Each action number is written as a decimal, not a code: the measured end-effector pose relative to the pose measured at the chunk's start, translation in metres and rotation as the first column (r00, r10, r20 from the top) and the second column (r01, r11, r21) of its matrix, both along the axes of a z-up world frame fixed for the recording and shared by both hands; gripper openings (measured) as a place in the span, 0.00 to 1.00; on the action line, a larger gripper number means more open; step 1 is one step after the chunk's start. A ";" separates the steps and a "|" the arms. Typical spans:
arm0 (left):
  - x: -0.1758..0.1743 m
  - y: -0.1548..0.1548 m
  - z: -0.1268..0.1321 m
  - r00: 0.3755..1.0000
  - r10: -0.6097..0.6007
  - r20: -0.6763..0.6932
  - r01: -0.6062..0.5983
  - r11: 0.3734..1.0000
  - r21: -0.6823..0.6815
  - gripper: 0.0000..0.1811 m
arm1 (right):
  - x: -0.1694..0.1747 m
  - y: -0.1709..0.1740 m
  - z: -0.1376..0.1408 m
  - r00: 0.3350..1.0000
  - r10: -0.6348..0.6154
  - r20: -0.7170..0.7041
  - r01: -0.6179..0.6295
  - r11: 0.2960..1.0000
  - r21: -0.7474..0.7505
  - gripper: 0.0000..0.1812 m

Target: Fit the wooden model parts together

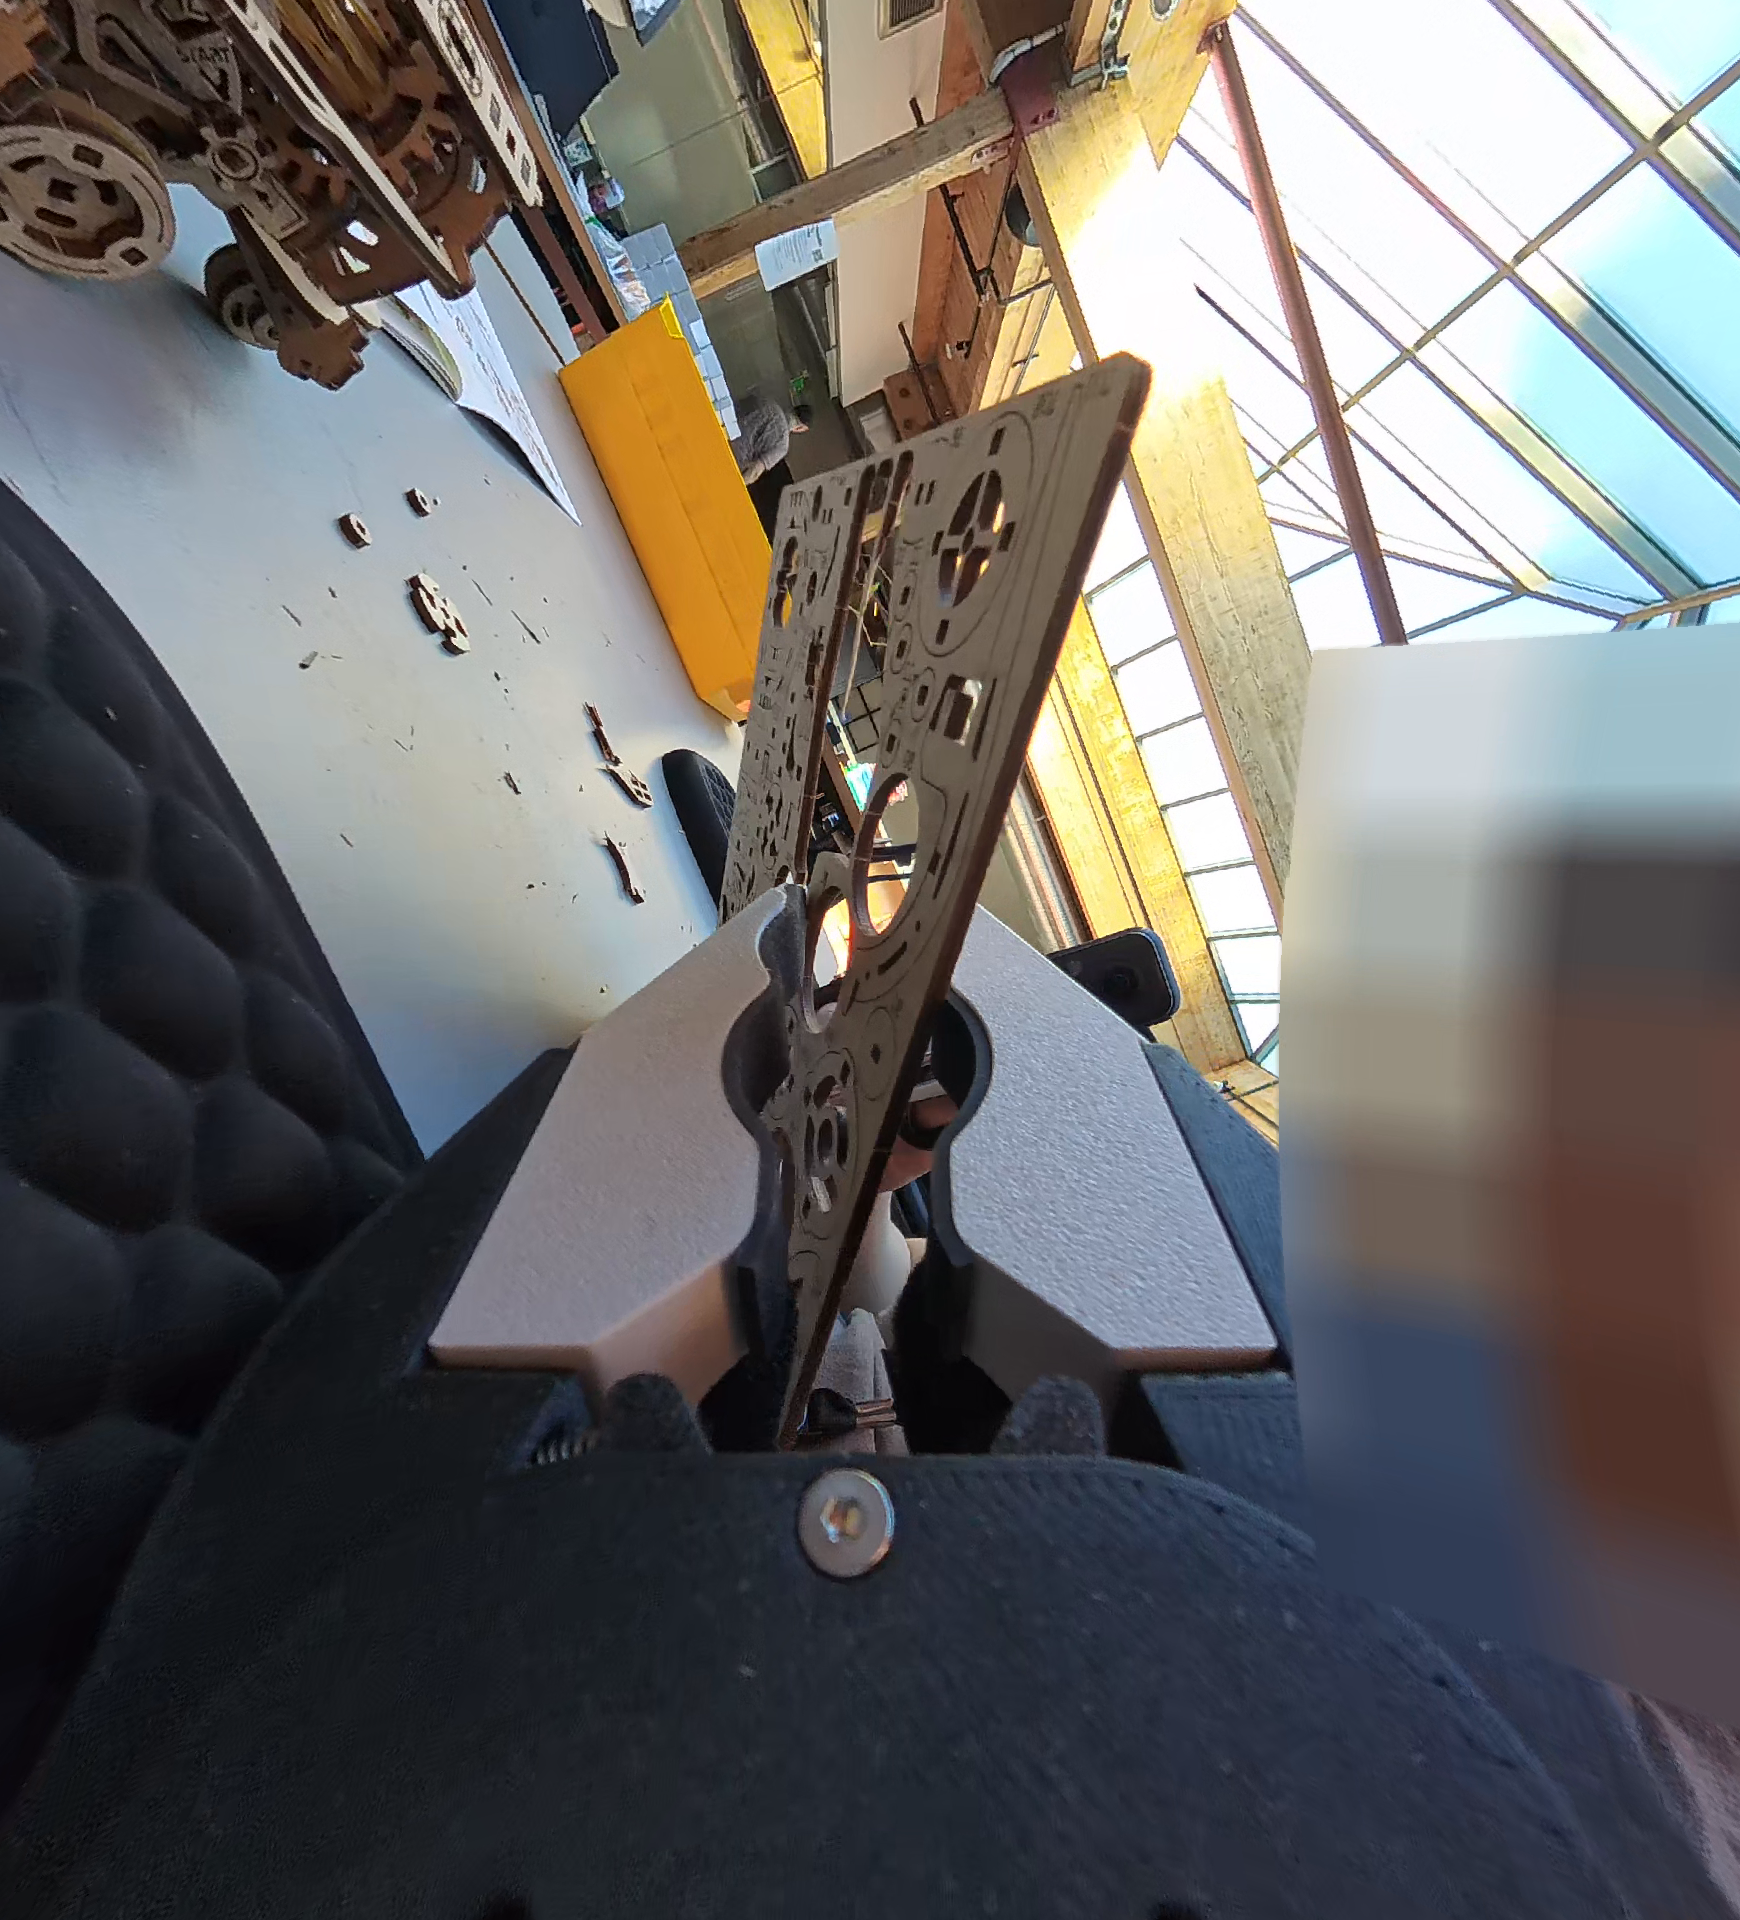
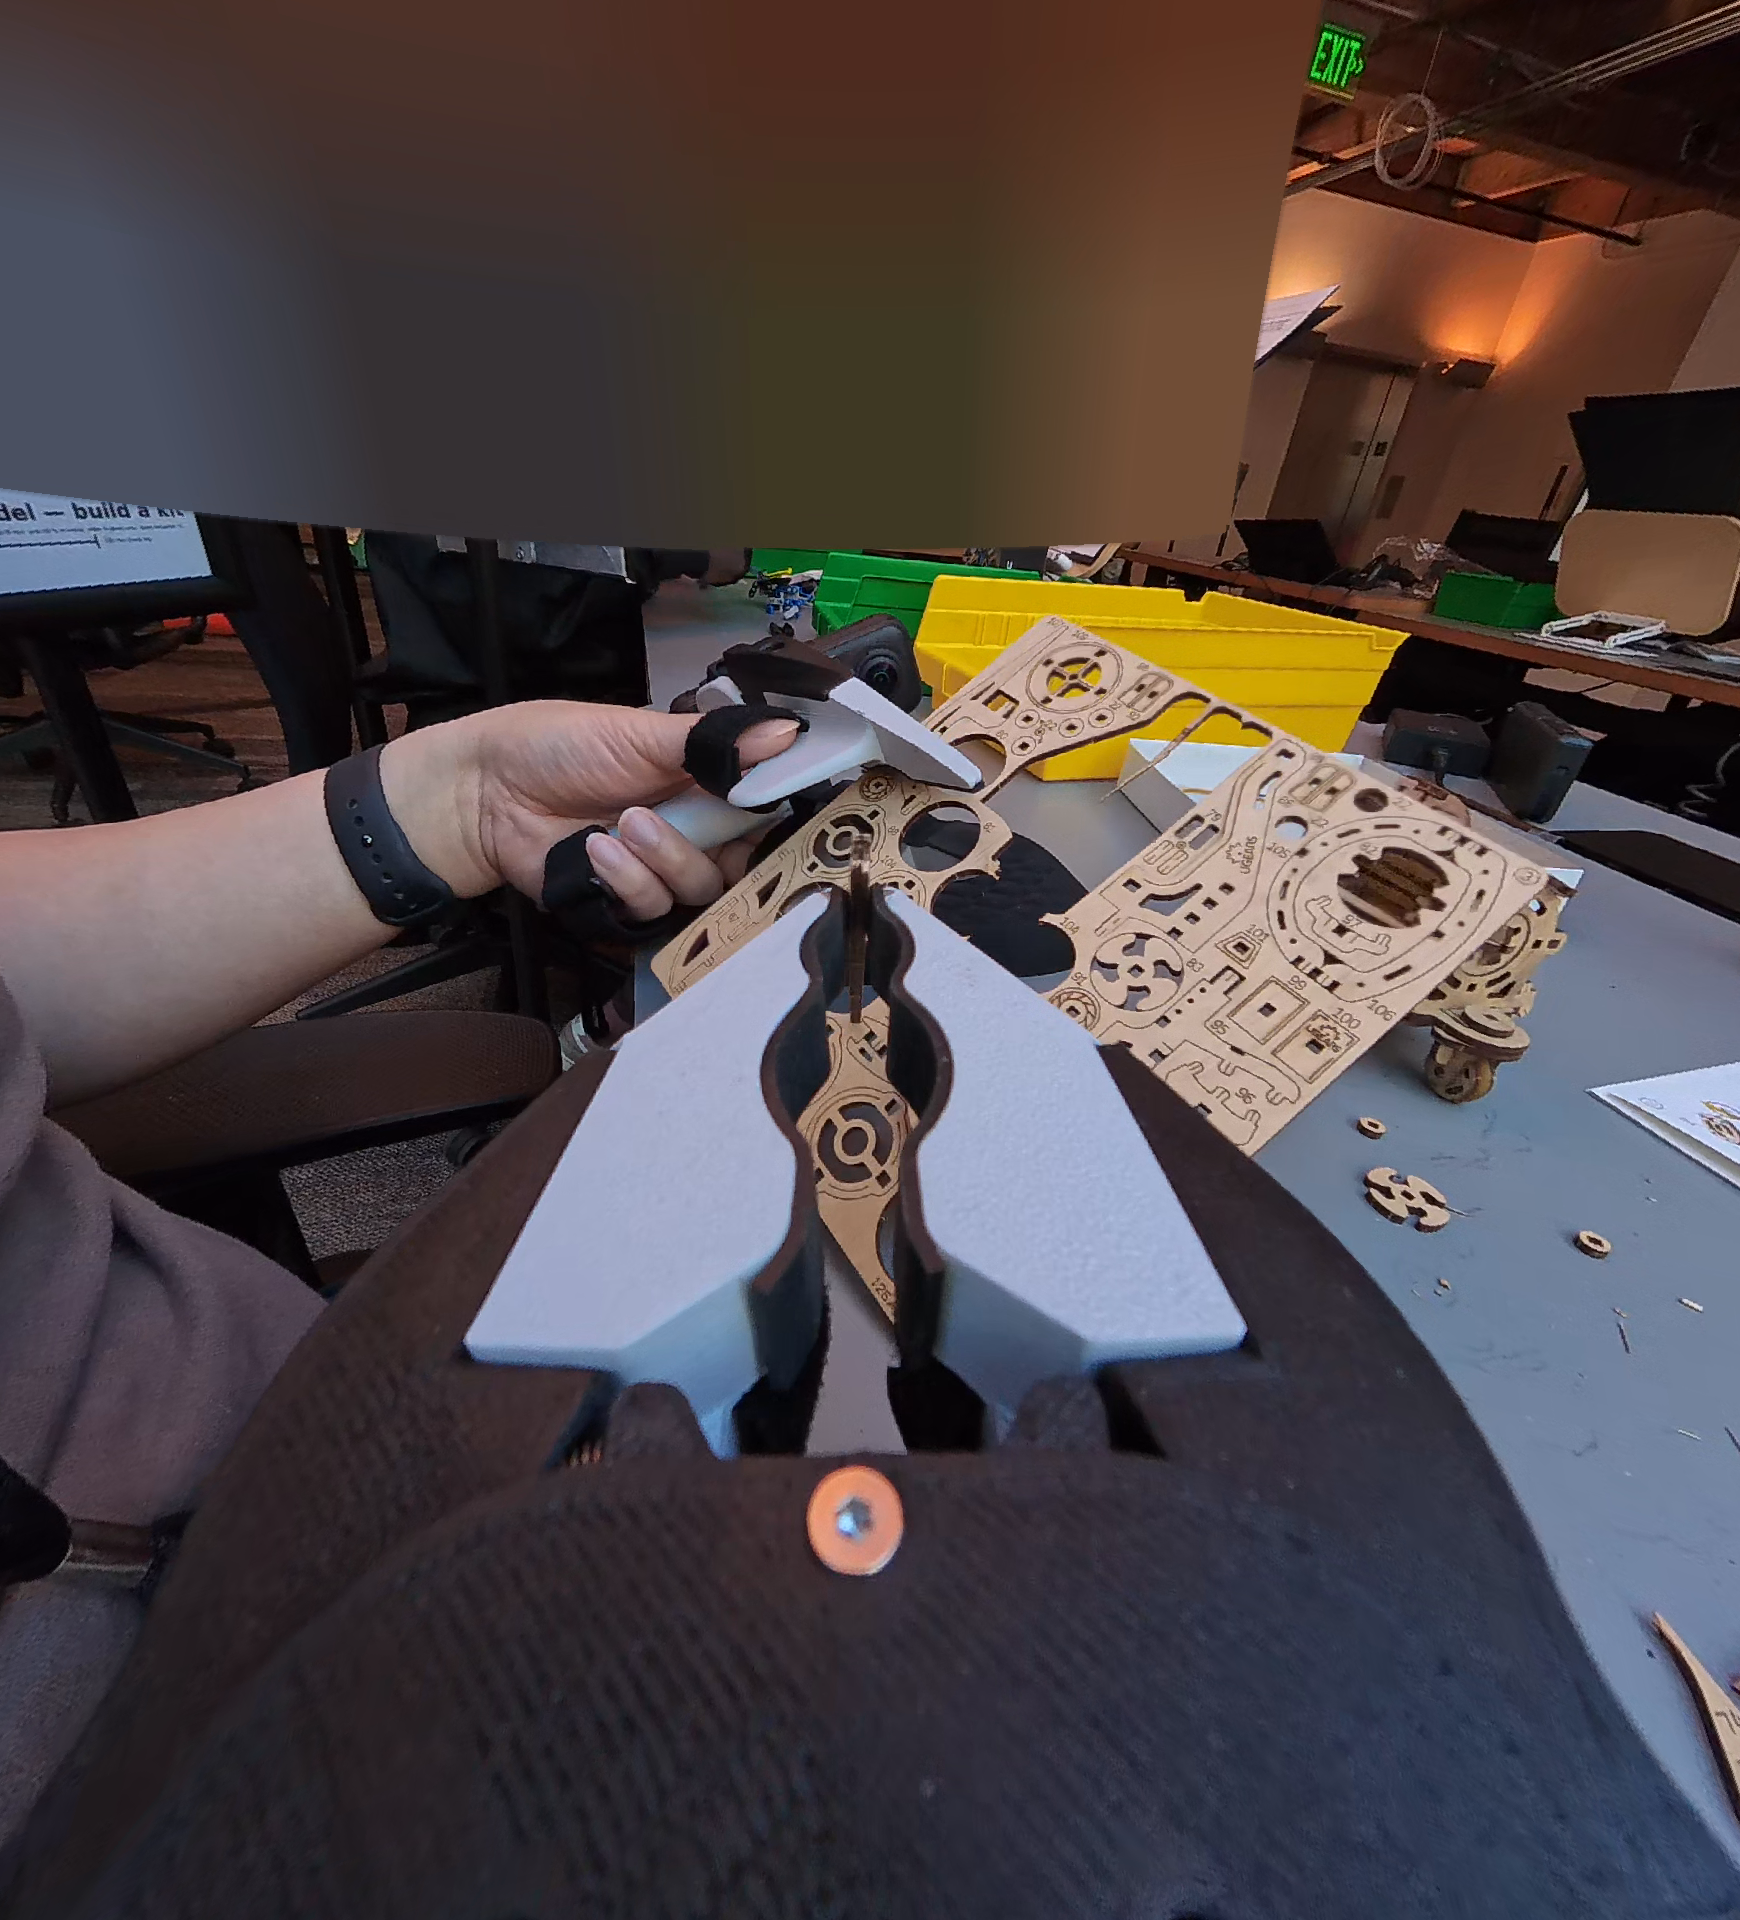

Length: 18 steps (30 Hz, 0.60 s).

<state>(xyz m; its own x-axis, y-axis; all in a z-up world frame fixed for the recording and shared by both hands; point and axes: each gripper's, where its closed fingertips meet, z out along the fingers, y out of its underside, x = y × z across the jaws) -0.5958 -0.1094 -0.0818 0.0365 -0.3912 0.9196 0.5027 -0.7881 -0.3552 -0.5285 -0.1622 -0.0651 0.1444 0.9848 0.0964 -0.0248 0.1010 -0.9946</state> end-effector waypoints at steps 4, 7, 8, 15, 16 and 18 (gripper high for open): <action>0.001 0.001 -0.002 1.000 0.005 -0.016 -0.005 1.000 -0.002 0.10 | 0.000 0.000 0.000 1.000 0.000 -0.001 0.000 1.000 0.001 0.00; 0.000 0.002 -0.003 1.000 0.014 -0.025 -0.014 1.000 -0.004 0.09 | 0.000 0.000 0.000 1.000 0.000 -0.002 0.000 1.000 0.002 0.00; 0.000 0.002 -0.003 0.999 0.018 -0.029 -0.018 1.000 -0.005 0.09 | 0.000 0.000 0.000 1.000 0.000 -0.003 0.000 1.000 0.002 0.00; -0.002 0.005 -0.005 0.999 0.042 -0.035 -0.042 0.999 -0.008 0.06 | 0.001 0.000 0.001 1.000 0.002 -0.010 -0.002 1.000 0.002 0.00; -0.002 0.005 -0.005 0.998 0.043 -0.037 -0.043 0.999 -0.008 0.06 | 0.002 0.000 0.001 1.000 0.002 -0.011 -0.002 1.000 0.002 0.00; -0.002 0.005 -0.005 0.998 0.045 -0.040 -0.045 0.999 -0.007 0.06 | 0.002 0.000 0.002 1.000 0.003 -0.015 -0.003 1.000 0.002 0.00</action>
<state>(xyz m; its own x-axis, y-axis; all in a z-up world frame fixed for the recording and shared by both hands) -0.5974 -0.1046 -0.0871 0.0910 -0.3808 0.9202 0.5233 -0.7679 -0.3695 -0.5265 -0.1619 -0.0634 0.1429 0.9850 0.0965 -0.0405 0.1033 -0.9938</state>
